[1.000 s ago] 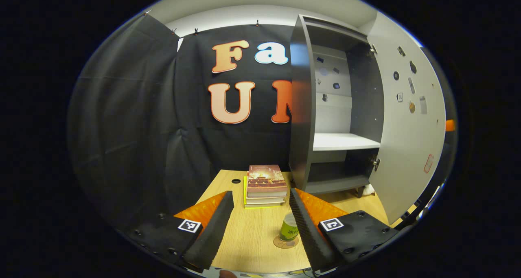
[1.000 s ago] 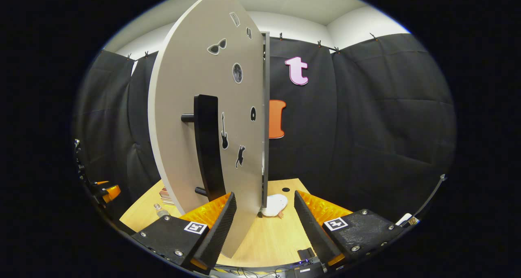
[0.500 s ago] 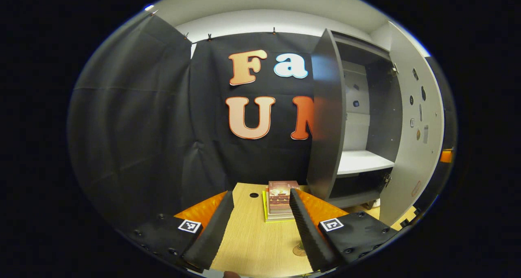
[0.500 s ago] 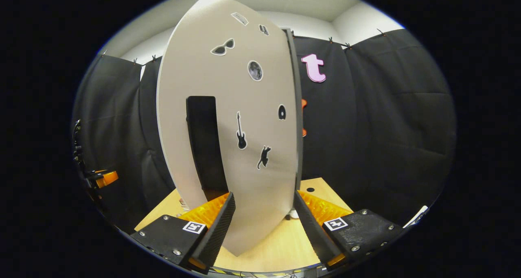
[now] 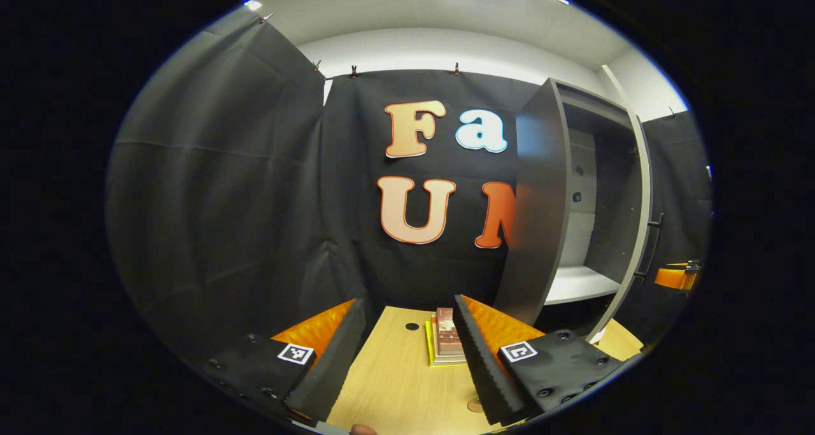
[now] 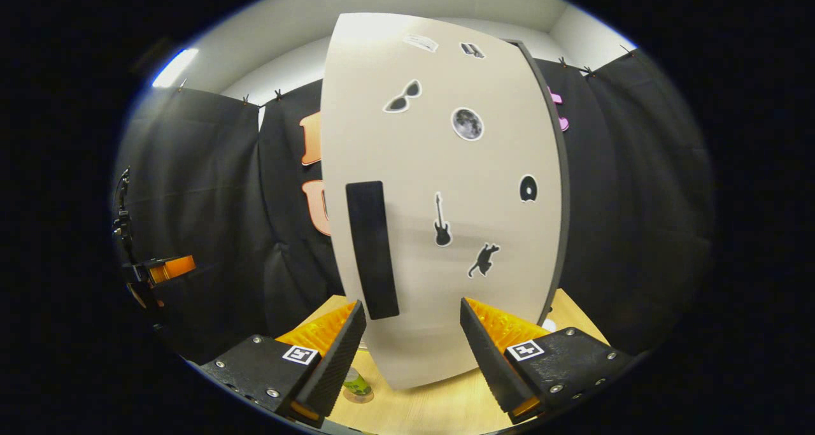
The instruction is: Open the cabinet door with the right hand, grasp the bottle in the cabinet with the left hand and place it on the coaster, then close the cabinet door with the right hand.
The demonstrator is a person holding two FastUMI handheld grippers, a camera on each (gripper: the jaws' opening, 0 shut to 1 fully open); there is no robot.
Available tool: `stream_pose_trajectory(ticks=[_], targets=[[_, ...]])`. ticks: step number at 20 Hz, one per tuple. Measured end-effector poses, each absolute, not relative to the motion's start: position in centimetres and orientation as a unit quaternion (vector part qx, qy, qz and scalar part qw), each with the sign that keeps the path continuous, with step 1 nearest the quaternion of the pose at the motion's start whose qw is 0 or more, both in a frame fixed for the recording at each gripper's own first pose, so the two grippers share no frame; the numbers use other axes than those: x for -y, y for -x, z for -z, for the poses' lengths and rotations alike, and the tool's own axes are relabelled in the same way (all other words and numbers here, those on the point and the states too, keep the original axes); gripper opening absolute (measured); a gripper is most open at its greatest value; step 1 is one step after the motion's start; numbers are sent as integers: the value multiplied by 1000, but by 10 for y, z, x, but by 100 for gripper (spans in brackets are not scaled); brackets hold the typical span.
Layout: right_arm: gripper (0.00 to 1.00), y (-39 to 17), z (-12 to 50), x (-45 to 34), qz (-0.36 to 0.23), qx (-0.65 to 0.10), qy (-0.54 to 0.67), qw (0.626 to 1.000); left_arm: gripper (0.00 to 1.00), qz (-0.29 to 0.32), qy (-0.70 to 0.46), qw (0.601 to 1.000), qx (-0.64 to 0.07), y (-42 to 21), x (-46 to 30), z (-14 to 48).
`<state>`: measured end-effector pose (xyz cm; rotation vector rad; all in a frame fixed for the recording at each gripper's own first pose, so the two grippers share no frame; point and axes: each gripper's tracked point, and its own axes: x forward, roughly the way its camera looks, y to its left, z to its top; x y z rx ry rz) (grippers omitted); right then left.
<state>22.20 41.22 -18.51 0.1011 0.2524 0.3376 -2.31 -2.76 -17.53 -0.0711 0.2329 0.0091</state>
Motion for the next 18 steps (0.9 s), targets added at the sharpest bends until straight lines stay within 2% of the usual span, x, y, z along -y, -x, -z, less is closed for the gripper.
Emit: stream_pose_trajectory(ticks=[9,14,17,18], targets=[[92,-259,195,-438,-137,-134,-29,981,95,-12,24,994,-103,9,2,156],[92,-280,196,-439,-124,-132,-33,983,90,-18,21,994,-108,0,-13,161],[92,-293,196,-443,-118,-127,-31,984,94,-21,22,993,-112,-6,-21,165],[92,-297,197,-443,-116,-126,-30,985,90,-22,23,993,-113,-8,-23,166]])
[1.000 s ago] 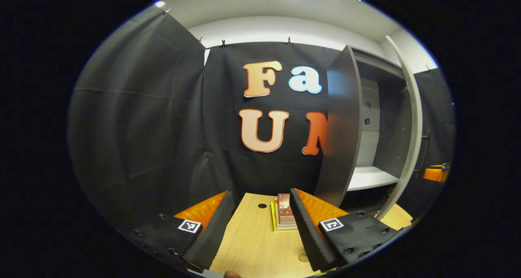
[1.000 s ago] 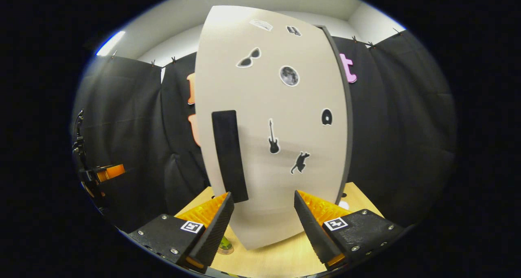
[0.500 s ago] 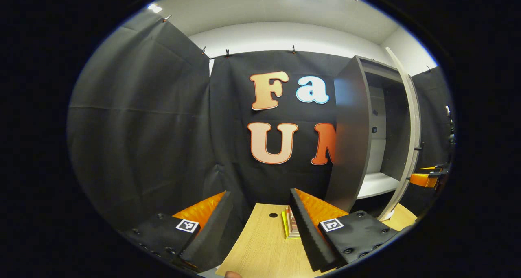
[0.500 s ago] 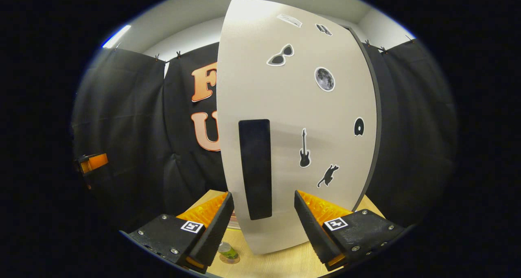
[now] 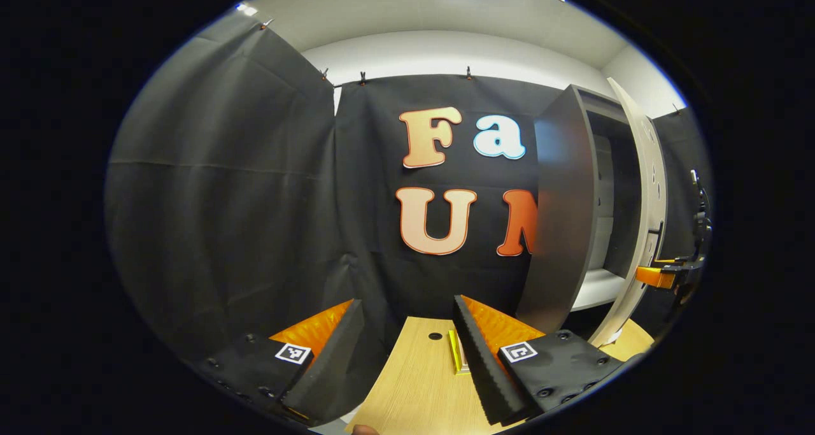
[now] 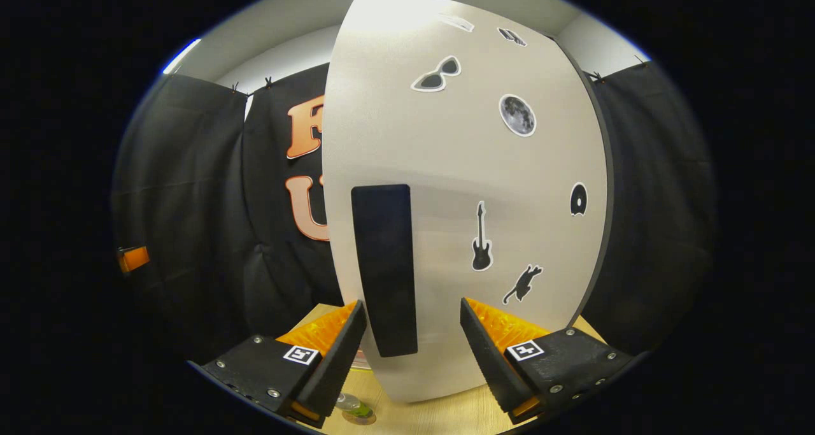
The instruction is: Open the cabinet door with the right hand, grasp the bottle in the cabinet with the left hand and place it on the coaster, then close the cabinet door with the right hand.
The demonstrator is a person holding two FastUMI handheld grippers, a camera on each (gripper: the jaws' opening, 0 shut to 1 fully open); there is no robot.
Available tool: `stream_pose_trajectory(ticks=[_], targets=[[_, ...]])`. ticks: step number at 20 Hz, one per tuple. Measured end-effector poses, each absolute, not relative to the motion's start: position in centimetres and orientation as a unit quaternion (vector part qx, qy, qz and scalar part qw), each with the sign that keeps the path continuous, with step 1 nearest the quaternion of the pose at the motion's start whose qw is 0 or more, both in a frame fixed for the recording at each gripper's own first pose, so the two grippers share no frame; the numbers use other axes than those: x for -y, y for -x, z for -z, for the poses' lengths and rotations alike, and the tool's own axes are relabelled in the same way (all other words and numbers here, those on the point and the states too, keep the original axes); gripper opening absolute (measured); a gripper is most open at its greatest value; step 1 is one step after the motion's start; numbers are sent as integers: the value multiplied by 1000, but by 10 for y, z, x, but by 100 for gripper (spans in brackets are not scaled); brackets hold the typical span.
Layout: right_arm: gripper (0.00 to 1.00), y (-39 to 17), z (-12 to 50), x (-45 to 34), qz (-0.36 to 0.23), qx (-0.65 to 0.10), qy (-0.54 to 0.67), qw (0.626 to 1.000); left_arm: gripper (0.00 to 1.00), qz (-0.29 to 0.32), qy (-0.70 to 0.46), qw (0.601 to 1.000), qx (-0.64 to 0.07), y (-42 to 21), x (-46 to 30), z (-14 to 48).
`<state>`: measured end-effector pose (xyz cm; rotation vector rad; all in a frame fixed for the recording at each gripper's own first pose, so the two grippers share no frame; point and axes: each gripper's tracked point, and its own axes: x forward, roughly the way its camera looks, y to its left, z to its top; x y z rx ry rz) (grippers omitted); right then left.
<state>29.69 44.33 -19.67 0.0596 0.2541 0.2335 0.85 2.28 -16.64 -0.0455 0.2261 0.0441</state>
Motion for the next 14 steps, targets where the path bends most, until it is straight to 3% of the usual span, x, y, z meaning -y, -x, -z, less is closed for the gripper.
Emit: stream_pose_trajectory(ticks=[5,6,14], targets=[[92,-320,201,-449,-109,-123,-27,986,90,-34,16,993,-114,-19,-28,175],[92,-325,202,-448,-106,-121,-23,987,95,-36,16,993,-114,-21,-29,177],[92,-348,205,-446,-75,-108,22,991,90,-44,2,994,-103,-25,-25,173]])
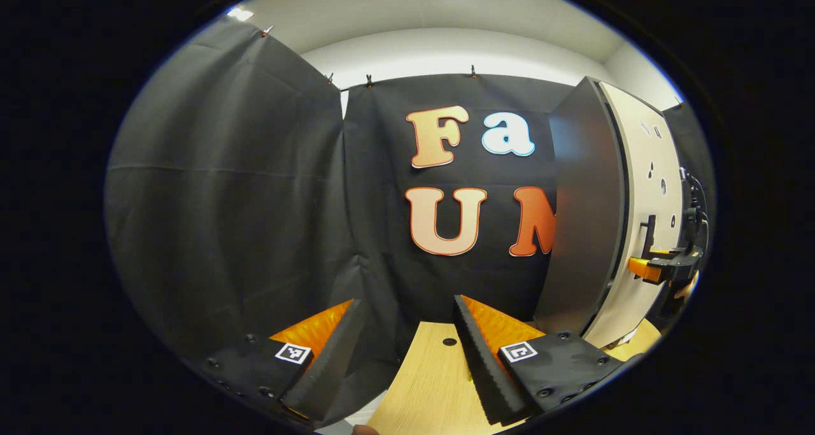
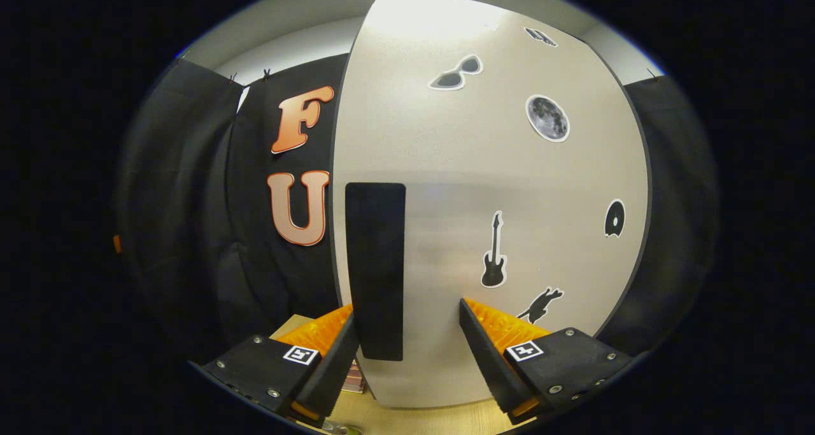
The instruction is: Open the cabinet door with the right hand, grasp the bottle in the cabinet with the left hand and place it on the coaster, then close the cabinet door with the right hand.
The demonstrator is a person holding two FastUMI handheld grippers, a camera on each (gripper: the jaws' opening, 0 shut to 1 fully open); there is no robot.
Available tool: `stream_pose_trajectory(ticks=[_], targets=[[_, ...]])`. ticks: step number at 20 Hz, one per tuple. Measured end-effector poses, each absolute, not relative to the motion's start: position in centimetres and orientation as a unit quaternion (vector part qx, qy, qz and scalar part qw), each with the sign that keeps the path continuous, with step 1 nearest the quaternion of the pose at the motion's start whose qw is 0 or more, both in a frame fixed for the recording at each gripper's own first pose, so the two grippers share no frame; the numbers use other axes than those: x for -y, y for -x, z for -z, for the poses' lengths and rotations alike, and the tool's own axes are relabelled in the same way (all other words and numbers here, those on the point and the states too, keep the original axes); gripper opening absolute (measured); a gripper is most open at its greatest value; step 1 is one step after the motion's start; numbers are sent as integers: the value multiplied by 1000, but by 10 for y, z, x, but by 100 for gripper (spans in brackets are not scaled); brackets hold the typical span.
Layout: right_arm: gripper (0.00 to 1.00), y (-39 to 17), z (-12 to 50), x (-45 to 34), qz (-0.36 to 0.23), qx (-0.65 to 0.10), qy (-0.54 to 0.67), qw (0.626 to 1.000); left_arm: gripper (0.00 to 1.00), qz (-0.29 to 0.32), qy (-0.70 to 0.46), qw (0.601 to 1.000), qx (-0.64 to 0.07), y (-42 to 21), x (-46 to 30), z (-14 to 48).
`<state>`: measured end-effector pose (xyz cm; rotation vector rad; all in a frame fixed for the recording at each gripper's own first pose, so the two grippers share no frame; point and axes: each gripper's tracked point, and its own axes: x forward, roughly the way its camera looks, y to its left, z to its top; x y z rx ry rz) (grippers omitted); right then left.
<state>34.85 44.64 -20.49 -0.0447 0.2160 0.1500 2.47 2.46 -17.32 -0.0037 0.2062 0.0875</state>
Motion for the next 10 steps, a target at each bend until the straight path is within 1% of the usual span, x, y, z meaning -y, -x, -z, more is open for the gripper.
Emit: stream_pose_trajectory(ticks=[4,6,9,10], targets=[[93,-355,207,-446,-67,-106,32,992,93,-49,0,994,-98,-26,-27,173],[94,-357,206,-446,-70,-109,21,991,90,-55,1,994,-96,-26,-28,174],[94,-358,207,-446,-70,-112,24,991,90,-66,-3,994,-91,-26,-31,169],[94,-360,207,-446,-70,-111,31,991,93,-72,-9,993,-89,-26,-32,166]])
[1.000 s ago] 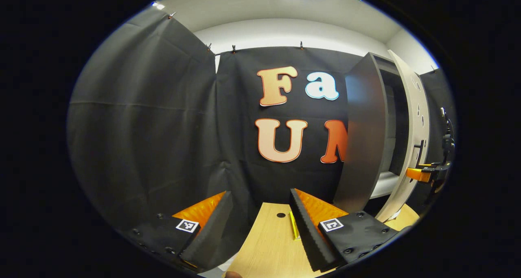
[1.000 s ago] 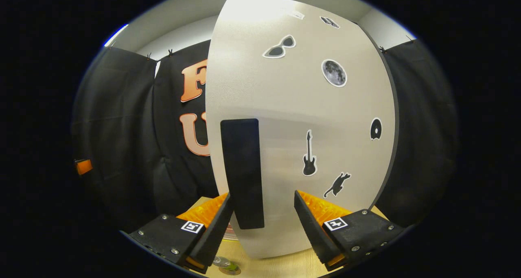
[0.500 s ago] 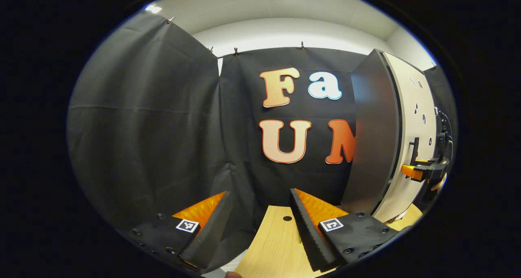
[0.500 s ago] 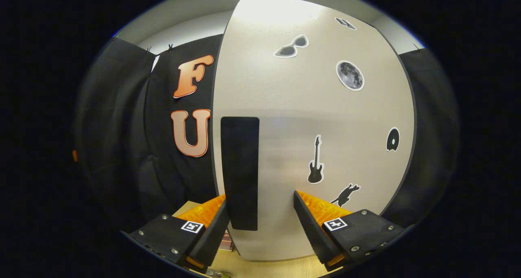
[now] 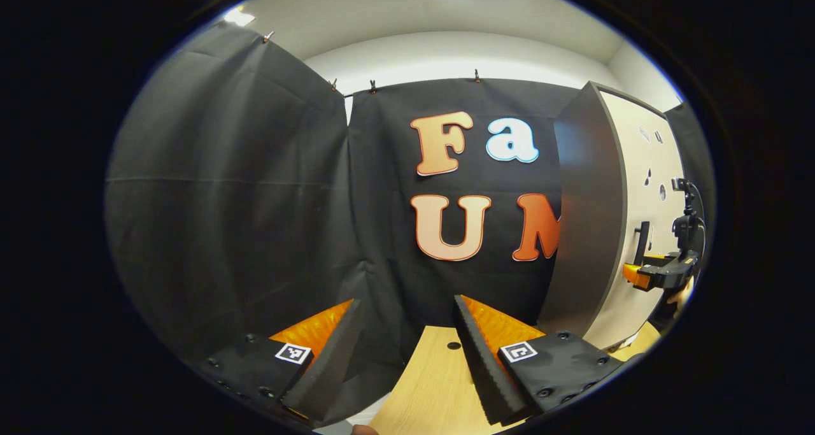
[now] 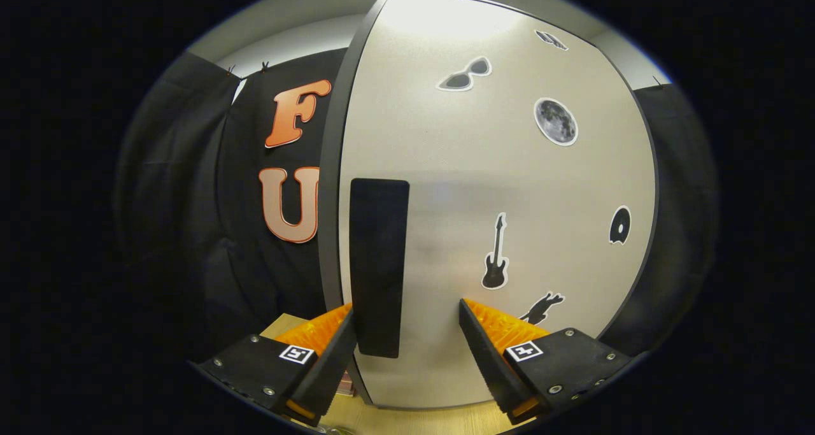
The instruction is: Open the cabinet door with the right hand, grasp the bottle in the cabinet with the left hand and place it on the coaster, then close the cabinet door with the right hand.
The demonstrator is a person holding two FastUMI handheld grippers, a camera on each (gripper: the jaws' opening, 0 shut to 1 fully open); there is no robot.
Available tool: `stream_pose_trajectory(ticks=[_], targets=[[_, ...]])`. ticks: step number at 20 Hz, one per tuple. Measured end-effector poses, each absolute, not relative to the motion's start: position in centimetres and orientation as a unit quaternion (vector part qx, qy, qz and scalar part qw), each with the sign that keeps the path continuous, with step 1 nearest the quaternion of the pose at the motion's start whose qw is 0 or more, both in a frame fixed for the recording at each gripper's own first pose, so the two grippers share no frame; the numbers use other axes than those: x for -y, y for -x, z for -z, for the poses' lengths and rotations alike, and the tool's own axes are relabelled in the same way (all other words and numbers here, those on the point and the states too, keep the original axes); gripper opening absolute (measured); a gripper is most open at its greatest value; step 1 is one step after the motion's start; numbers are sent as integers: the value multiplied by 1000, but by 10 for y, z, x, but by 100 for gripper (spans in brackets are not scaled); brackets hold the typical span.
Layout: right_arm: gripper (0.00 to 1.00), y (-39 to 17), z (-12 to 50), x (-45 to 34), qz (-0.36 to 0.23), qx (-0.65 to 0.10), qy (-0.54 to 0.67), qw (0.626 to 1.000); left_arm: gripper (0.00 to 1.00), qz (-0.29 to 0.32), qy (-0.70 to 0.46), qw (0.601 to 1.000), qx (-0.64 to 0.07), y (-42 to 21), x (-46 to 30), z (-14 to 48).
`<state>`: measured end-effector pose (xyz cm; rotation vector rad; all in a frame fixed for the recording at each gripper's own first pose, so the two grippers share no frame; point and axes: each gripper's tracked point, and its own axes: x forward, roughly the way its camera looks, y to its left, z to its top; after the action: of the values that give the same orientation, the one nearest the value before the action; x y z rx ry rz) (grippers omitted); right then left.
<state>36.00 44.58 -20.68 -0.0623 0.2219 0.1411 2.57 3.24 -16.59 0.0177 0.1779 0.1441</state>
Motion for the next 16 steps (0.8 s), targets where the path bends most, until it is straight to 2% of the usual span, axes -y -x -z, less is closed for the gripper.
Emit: stream_pose_trajectory(ticks=[3,6,9,16], targets=[[94,-356,211,-450,-82,-129,37,988,90,-88,-17,992,-85,-18,-41,158],[94,-344,193,-451,-103,-130,25,986,92,-100,-19,992,-77,4,-54,144],[94,-324,154,-440,-121,-113,13,986,94,-103,-23,992,-67,15,-56,126],[95,-263,62,-398,-136,-63,5,989,91,-88,-31,995,-41,35,-56,83]])
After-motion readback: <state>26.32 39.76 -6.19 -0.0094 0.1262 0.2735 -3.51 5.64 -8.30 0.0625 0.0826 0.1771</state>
